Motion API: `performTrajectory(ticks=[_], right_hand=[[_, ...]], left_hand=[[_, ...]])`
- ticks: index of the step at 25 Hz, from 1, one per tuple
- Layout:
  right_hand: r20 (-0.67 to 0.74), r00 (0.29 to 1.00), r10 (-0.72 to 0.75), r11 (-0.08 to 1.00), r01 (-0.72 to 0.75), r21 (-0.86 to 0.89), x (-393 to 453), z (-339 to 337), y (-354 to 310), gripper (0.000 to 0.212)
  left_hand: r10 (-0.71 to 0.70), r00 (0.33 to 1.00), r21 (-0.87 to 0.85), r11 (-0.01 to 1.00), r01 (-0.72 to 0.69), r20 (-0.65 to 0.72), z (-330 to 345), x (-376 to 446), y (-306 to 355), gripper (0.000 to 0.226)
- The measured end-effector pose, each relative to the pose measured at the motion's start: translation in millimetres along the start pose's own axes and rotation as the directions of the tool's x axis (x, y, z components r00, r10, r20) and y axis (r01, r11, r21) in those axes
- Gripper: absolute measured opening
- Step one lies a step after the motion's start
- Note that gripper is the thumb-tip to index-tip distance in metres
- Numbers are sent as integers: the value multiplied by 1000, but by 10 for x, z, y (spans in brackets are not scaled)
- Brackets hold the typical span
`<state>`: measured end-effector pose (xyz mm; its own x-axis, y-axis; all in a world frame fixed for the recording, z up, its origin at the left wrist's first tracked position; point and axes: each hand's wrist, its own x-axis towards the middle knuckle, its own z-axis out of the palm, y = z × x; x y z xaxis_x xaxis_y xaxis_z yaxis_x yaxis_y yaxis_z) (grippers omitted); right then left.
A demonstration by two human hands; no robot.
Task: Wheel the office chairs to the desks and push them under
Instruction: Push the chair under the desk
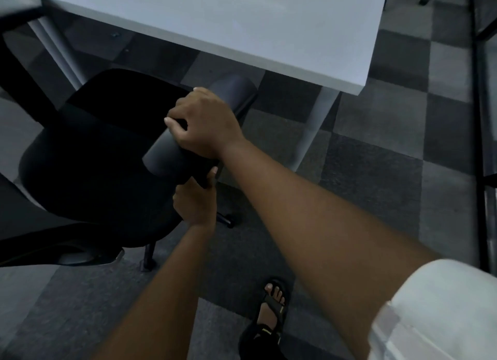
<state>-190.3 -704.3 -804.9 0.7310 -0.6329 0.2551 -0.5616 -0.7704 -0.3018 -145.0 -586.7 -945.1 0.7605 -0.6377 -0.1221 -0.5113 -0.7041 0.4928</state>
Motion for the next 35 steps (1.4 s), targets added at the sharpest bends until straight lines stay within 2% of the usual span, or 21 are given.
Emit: performTrajectory(ticks=[4,7,13,16,19,22,24,27,28,29,30,31,32,35], right_hand=[[92,996,15,1000,-15,-1,75,-74,-15,40],[92,994,65,998,-66,10,127,-77,-20,40],[24,997,77,995,-79,68,239,13,122,34],[-31,997,73,993,-70,91,263,55,168,32],[-60,995,76,991,-68,115,265,90,201,30],[-42,997,64,992,-59,113,301,60,263,30],[44,998,42,998,-44,51,340,18,264,35],[228,972,46,999,-42,-21,368,-113,194,42],[266,962,61,998,-59,-13,349,-167,177,45],[278,958,76,997,-79,-1,318,-230,154,49],[266,959,93,995,-98,8,278,-298,114,52],[242,964,108,993,-116,19,252,-381,29,54],[219,967,128,990,-136,23,223,-459,-72,54],[192,964,187,982,-182,-43,165,-690,-479,55]], left_hand=[[57,991,-75,996,-48,122,-404,40,58,63],[54,982,-165,986,-24,181,-526,97,166,62],[111,994,-71,991,-110,16,-343,112,324,46],[34,995,-115,992,-45,-92,-250,29,413,41],[-19,993,-89,996,9,-120,-180,-17,461,47],[-53,999,-22,998,53,7,-196,59,481,53],[-105,986,-15,994,108,127,-282,123,523,57],[-242,901,-289,890,354,359,-643,209,561,65],[-244,875,-288,878,383,419,-819,197,554,68],[-209,851,-162,933,321,482,-1004,176,547,70],[-166,829,31,984,177,534,-1183,141,528,71],[-107,829,193,981,-1,549,-1390,96,511,71],[-47,836,278,952,-129,547,-1604,24,521,70],[41,855,320,917,-238,518,-2190,-203,683,71]])
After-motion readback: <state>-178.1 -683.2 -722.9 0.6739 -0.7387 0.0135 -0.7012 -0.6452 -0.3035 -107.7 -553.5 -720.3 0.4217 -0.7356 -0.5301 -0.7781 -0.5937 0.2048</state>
